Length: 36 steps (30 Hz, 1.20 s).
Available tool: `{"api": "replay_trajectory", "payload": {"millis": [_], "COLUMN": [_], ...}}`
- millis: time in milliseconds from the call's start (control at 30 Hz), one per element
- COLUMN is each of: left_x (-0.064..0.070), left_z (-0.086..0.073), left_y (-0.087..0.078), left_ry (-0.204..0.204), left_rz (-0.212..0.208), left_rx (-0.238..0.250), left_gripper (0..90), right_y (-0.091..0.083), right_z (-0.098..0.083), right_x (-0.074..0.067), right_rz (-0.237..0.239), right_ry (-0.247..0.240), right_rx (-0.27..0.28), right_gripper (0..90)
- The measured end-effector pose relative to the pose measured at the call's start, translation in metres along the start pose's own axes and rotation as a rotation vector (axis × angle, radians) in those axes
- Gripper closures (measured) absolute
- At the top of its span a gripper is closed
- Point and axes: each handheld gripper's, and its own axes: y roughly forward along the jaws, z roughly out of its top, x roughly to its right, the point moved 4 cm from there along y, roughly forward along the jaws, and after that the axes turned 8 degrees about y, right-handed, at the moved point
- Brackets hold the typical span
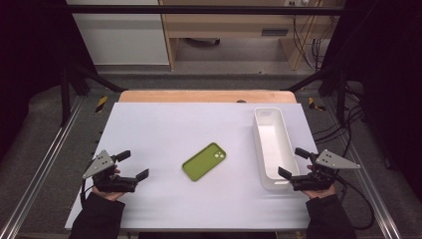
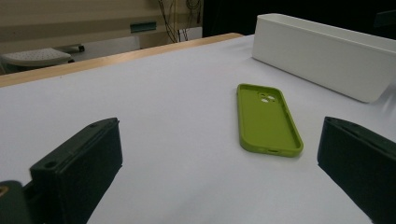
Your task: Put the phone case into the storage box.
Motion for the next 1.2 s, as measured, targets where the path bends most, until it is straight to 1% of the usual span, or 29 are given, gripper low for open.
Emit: {"api": "replay_trajectory", "payload": {"millis": [300, 433, 567, 867, 1200], "left_x": [0.002, 0.003, 0.004, 0.007, 0.012], "left_z": [0.002, 0.004, 0.006, 0.012, 0.019], "left_y": [0.001, 0.002, 0.003, 0.010, 0.016], "left_ry": [0.003, 0.009, 0.009, 0.010, 0.012], "left_rz": [-0.004, -0.008, -0.009, -0.007, -0.009], "left_rx": [-0.002, -0.005, -0.008, -0.032, -0.045], "left_gripper": [0.0, 0.0, 0.0, 0.0, 0.0], "right_y": [-0.001, 0.000, 0.000, 0.001, 0.001], "right_z": [0.001, 0.001, 0.000, 0.001, 0.001], "right_x": [0.000, -0.001, -0.002, -0.002, -0.002], "right_rz": [0.009, 0.012, 0.012, 0.013, 0.016], "right_ry": [0.001, -0.012, -0.013, -0.014, -0.019], "right_rx": [0.006, 0.002, -0.004, -0.003, -0.005], "right_gripper": [0.5, 0.4, 0.4, 0.4, 0.4]}}
